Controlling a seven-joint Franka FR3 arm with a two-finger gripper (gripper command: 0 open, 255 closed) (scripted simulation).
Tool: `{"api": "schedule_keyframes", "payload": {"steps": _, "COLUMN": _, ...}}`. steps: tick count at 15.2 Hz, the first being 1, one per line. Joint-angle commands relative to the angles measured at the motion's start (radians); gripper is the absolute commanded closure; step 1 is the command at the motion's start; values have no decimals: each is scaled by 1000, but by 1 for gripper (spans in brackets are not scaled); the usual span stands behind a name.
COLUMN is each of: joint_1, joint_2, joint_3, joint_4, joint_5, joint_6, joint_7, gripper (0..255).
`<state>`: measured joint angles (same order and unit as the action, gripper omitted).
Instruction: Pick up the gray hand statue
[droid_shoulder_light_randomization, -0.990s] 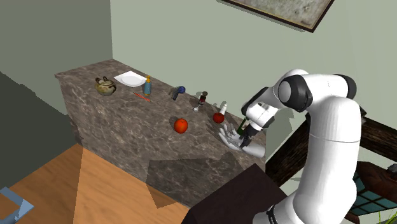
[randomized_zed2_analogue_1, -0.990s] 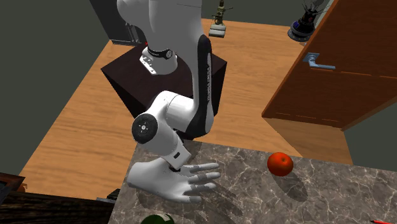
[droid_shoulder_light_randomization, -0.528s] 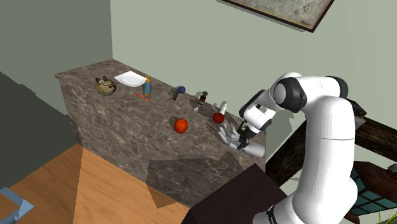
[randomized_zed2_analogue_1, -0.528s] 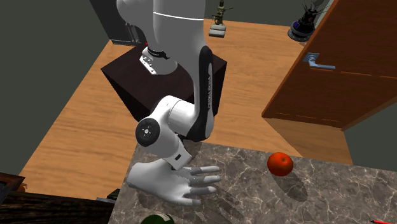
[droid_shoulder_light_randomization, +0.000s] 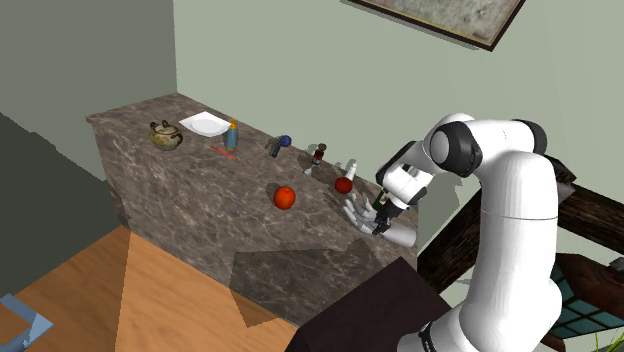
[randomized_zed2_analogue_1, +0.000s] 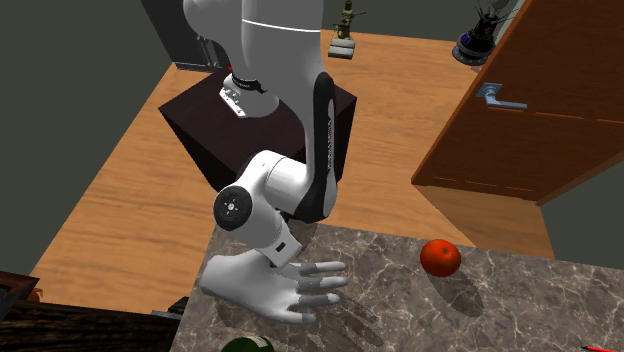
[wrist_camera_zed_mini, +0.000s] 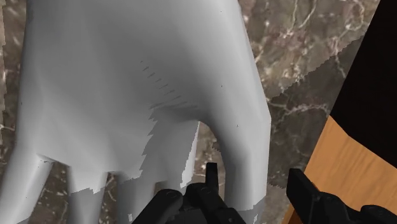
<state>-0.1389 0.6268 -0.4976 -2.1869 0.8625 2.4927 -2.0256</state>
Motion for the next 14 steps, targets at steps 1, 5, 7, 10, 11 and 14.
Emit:
{"api": "schedule_keyframes", "payload": {"steps": 1, "joint_1": 5, "joint_2": -11, "joint_3": -9, "joint_4": -6, "joint_5": -9, "joint_6": -4, "joint_7": 8, "gripper": 255}}
{"api": "schedule_keyframes", "payload": {"steps": 5, "joint_1": 32, "joint_2": -63, "joint_3": -45, "joint_4": -26, "joint_5": -55, "joint_6": -27, "joint_7": 42, "gripper": 255}}
{"api": "schedule_keyframes", "payload": {"steps": 7, "joint_1": 46, "joint_2": -88, "joint_3": -64, "joint_4": -36, "joint_5": -79, "joint_6": -40, "joint_7": 60, "gripper": 255}}
{"api": "schedule_keyframes", "payload": {"steps": 10, "joint_1": 67, "joint_2": -127, "joint_3": -92, "joint_4": -48, "joint_5": -116, "joint_6": -59, "joint_7": 88, "gripper": 255}}
{"api": "schedule_keyframes", "payload": {"steps": 11, "joint_1": 74, "joint_2": -140, "joint_3": -101, "joint_4": -51, "joint_5": -129, "joint_6": -65, "joint_7": 98, "gripper": 255}}
{"api": "schedule_keyframes", "payload": {"steps": 14, "joint_1": 94, "joint_2": -179, "joint_3": -129, "joint_4": -61, "joint_5": -168, "joint_6": -85, "joint_7": 128, "gripper": 255}}
